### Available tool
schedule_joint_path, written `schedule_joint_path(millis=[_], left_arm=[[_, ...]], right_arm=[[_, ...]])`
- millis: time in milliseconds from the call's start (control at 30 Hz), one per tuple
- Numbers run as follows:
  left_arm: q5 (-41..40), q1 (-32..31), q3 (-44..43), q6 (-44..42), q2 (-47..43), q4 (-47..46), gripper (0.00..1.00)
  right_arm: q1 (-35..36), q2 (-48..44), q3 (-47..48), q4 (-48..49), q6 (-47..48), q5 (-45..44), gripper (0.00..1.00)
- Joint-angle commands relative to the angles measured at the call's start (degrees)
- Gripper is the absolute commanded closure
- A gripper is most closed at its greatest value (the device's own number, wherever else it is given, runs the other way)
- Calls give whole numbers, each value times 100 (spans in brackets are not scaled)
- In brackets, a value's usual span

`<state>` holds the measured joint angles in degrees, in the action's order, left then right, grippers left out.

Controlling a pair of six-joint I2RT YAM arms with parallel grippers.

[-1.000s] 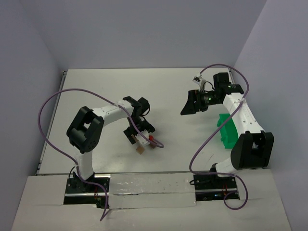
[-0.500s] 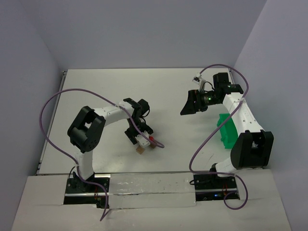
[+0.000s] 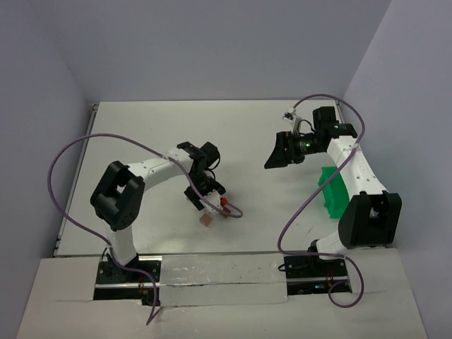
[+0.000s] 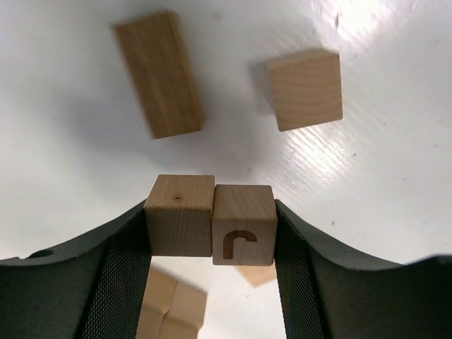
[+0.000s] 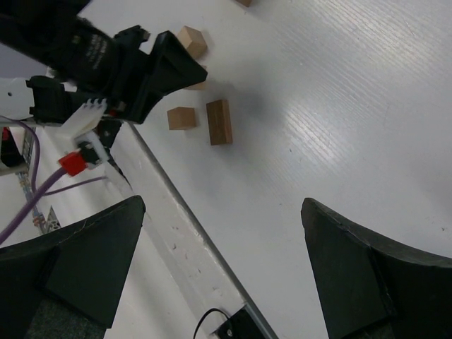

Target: Build the wood block tower

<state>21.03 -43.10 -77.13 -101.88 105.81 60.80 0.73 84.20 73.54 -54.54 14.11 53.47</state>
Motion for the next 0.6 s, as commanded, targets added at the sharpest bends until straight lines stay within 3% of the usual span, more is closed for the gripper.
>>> schedule_joint_path(millis=[0, 133, 233, 300, 333, 400, 433, 500, 533, 567], left_arm=[[680, -281, -668, 1096, -773, 528, 74], [792, -453, -1093, 3118, -826, 284, 98], [984, -399, -1664, 5290, -555, 274, 100], [1314, -241, -1938, 6124, -476, 256, 100], [1681, 9, -1926, 6575, -556, 96, 100], [1843, 462, -1553, 8400, -789, -695, 100], [1747, 644, -1515, 8743, -848, -1091, 100], [1314, 1254, -1175, 10731, -1151, -1956, 100], [730, 1283, -1190, 11291, -1208, -2020, 100], [-526, 1268, -1286, 12107, -1236, -2017, 100]], right_arm=[[-29, -227, -35, 103, -58, 152, 0], [-29, -237, -97, 227, -192, -17, 0], [-29, -286, -120, 358, -339, -188, 0], [-29, -348, -138, 474, -421, -293, 0], [-29, -372, -145, 500, -461, -330, 0], [-29, -426, -155, 555, -530, -451, 0], [-29, -442, -156, 572, -552, -459, 0], [-29, -454, -154, 594, -570, -471, 0], [-29, -437, -145, 594, -586, -478, 0], [-29, -418, -137, 595, -595, -478, 0]])
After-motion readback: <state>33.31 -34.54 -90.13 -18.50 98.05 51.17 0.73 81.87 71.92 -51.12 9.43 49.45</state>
